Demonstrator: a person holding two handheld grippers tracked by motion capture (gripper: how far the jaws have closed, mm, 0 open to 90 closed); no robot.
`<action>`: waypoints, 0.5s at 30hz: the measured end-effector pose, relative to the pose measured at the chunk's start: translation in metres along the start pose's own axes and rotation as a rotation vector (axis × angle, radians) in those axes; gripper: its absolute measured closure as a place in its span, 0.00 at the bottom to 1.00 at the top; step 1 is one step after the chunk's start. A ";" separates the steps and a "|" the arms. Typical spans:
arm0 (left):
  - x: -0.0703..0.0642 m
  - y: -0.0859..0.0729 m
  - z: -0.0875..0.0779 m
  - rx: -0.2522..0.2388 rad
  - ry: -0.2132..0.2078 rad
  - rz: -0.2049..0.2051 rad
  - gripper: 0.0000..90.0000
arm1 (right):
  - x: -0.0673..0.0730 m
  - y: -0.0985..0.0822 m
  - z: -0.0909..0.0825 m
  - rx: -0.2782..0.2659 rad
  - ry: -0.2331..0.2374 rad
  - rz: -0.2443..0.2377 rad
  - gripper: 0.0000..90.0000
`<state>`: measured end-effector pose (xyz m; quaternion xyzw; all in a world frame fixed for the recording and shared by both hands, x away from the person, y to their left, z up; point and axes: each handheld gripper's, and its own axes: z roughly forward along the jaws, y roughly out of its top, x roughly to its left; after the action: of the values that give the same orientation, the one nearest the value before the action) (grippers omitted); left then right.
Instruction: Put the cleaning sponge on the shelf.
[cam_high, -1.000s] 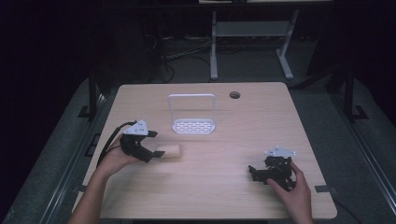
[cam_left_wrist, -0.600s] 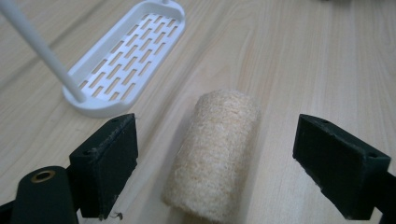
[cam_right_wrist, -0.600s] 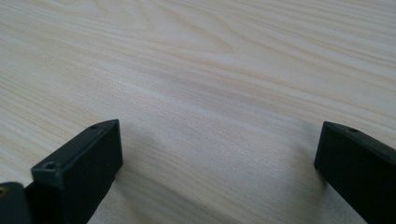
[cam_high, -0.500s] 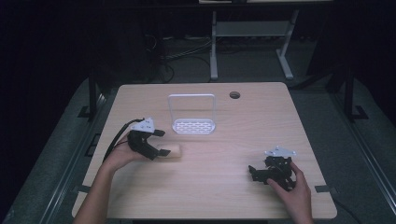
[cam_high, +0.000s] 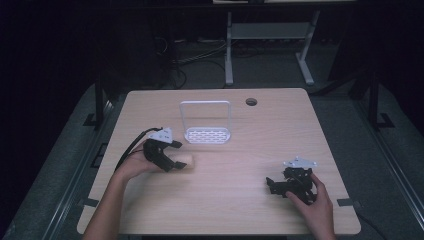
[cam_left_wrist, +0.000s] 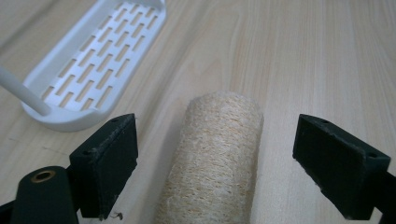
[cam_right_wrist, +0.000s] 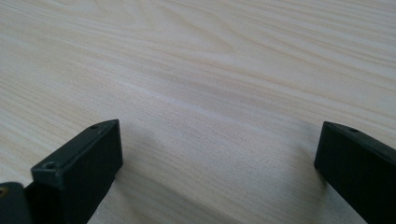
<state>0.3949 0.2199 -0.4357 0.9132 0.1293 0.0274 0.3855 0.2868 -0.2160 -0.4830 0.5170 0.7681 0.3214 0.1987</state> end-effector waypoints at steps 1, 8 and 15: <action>0.000 0.000 0.003 0.015 -0.001 0.005 0.15 | 0.000 0.000 0.000 0.000 0.000 0.000 0.01; 0.000 -0.001 0.013 0.069 0.006 0.022 0.15 | 0.000 0.000 0.000 0.000 0.000 0.000 0.01; -0.003 -0.001 0.020 0.107 0.008 0.048 0.16 | 0.000 0.000 0.000 0.000 0.000 0.000 0.01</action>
<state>0.3951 0.2062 -0.4500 0.9352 0.1104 0.0335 0.3349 0.2868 -0.2160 -0.4830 0.5170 0.7681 0.3214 0.1987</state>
